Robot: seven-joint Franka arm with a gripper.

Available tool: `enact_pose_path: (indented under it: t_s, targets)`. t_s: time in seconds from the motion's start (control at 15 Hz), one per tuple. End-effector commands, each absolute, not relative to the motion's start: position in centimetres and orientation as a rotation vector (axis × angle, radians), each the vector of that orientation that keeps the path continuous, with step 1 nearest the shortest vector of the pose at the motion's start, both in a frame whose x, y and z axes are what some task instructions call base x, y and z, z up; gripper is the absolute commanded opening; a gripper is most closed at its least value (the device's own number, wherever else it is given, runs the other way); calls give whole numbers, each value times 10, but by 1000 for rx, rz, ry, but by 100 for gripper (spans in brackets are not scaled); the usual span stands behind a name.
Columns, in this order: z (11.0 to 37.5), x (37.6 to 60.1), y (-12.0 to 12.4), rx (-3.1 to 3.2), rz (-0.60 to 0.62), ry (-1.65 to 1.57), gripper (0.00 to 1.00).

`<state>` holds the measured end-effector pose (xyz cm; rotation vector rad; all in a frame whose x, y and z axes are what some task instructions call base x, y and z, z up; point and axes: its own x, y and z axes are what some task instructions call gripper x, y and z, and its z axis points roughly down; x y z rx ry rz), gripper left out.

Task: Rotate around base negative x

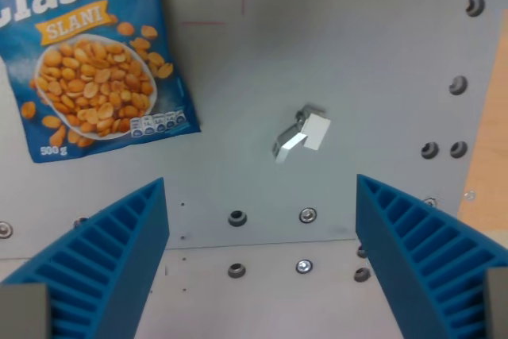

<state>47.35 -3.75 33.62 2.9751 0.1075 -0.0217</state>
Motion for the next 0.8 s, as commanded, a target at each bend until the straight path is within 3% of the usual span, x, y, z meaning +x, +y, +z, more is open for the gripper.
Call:
enact_pose_path:
  t_s: [0.07, 0.8]
  targets:
    - [338, 472, -35, 2760, -26, 71, 100]
    - [338, 472, -35, 2614, -34, 66, 100]
